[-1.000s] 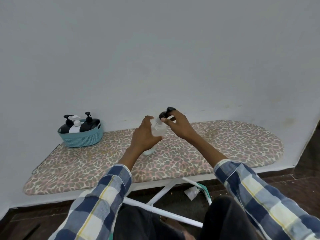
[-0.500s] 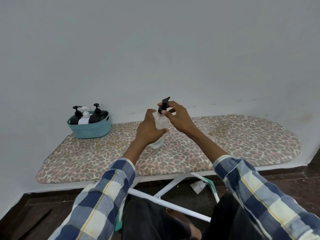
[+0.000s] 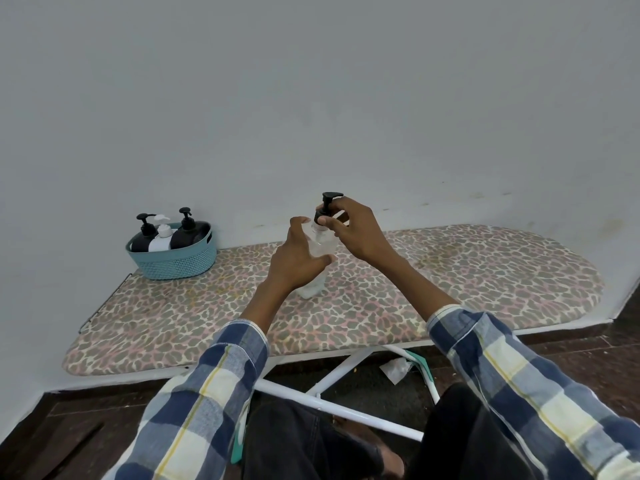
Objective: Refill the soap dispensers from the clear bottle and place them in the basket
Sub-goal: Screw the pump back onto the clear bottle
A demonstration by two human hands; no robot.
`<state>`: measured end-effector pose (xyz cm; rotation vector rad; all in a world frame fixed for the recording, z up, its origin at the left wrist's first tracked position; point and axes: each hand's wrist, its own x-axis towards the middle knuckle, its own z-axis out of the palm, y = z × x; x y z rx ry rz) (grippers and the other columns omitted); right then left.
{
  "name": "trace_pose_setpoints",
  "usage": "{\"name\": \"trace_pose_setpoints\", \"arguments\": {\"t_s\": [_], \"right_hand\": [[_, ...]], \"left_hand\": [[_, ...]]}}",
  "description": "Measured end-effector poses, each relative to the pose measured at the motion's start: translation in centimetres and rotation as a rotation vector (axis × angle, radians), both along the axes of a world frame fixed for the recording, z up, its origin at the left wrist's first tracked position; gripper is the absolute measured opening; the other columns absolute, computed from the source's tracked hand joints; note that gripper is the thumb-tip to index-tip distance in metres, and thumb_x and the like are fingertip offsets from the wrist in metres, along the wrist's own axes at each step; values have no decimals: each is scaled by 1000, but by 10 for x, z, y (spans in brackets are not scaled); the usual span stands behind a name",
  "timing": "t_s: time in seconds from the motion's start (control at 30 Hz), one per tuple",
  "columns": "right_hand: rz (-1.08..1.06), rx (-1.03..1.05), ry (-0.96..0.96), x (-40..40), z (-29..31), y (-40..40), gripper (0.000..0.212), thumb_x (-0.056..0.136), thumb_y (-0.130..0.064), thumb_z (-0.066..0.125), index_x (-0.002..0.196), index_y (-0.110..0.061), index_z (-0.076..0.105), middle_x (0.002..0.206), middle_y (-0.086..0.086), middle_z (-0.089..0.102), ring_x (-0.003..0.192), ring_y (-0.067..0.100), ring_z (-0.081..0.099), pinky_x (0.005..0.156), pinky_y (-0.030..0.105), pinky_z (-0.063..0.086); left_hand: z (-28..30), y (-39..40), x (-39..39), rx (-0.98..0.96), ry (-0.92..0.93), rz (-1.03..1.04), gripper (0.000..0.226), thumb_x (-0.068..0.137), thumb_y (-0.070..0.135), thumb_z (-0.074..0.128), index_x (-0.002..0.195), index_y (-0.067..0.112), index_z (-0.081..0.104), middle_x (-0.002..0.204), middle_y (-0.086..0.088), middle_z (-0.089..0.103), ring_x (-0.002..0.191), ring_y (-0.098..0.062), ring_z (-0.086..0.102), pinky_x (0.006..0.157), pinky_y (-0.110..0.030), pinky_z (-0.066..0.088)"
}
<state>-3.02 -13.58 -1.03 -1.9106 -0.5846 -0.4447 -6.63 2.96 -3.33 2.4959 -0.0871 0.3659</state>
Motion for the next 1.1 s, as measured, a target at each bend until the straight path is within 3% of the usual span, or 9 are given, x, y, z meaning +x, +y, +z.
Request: {"name": "trace_pose_setpoints", "arguments": {"t_s": [0.17, 0.3, 0.4, 0.5, 0.63, 0.77, 0.93, 1.03, 1.1], "right_hand": [[-29, 61, 26, -2, -1, 4, 33, 93, -30, 83, 120, -12, 75, 108, -10, 76, 90, -4, 69, 80, 20, 55], [-10, 127, 74, -8, 2, 7, 52, 87, -41, 88, 131, -21, 69, 92, -11, 73, 82, -9, 68, 75, 8, 50], [-18, 150, 139, -7, -5, 6, 53, 87, -49, 86, 130, -26, 67, 103, -2, 72, 89, 1, 68, 77, 11, 51], [60, 152, 239, -8, -12, 1, 50, 90, -53, 82, 132, -33, 63, 126, -7, 66, 97, 12, 68, 83, 23, 54], [147, 215, 218, -11, -10, -1, 43, 100, -29, 75, 142, -30, 66, 141, -13, 64, 99, 8, 66, 91, 27, 51], [158, 258, 183, -10, -7, 5, 34, 98, -17, 74, 130, -29, 75, 124, -11, 77, 88, 7, 65, 96, 30, 56], [54, 237, 233, -5, -6, 10, 47, 84, -39, 91, 120, -18, 69, 94, -2, 68, 77, 8, 61, 77, 25, 53], [87, 186, 225, -7, -8, 6, 49, 86, -44, 88, 125, -24, 65, 115, -5, 69, 86, 10, 66, 81, 24, 54], [132, 166, 180, -9, -8, 2, 37, 96, -35, 80, 129, -26, 67, 132, -12, 67, 92, 9, 67, 85, 21, 52]], "left_hand": [[0, 0, -1, -7, -3, -2, 87, 88, 42, 81, 149, 24, 22, 146, -8, 53, 107, -33, 66, 85, -45, 57], [0, 1, -3, 13, -21, -10, 87, 88, 43, 81, 148, 23, 21, 146, -9, 53, 105, -33, 66, 77, -40, 54], [1, 0, -4, 9, -15, -8, 86, 88, 43, 81, 147, 23, 21, 145, -8, 53, 103, -31, 65, 76, -40, 53], [1, 1, -4, -11, -15, 0, 87, 89, 43, 81, 149, 22, 21, 137, -6, 53, 106, -31, 64, 81, -42, 56], [1, 2, -4, -17, -4, -11, 86, 90, 41, 80, 149, 23, 21, 134, -6, 54, 102, -29, 62, 83, -43, 56], [1, 2, -5, -13, -11, -6, 86, 90, 42, 80, 149, 24, 20, 138, -7, 55, 101, -28, 62, 84, -43, 56], [0, 2, -7, 22, -30, -22, 84, 90, 43, 79, 147, 23, 20, 142, -8, 54, 100, -32, 65, 80, -43, 57], [0, 1, -6, 22, -31, -22, 84, 90, 42, 79, 146, 22, 20, 140, -8, 54, 100, -33, 66, 79, -44, 58], [1, 2, -5, 6, -21, -19, 85, 89, 41, 80, 147, 22, 20, 139, -9, 54, 104, -34, 66, 82, -45, 58]]}}
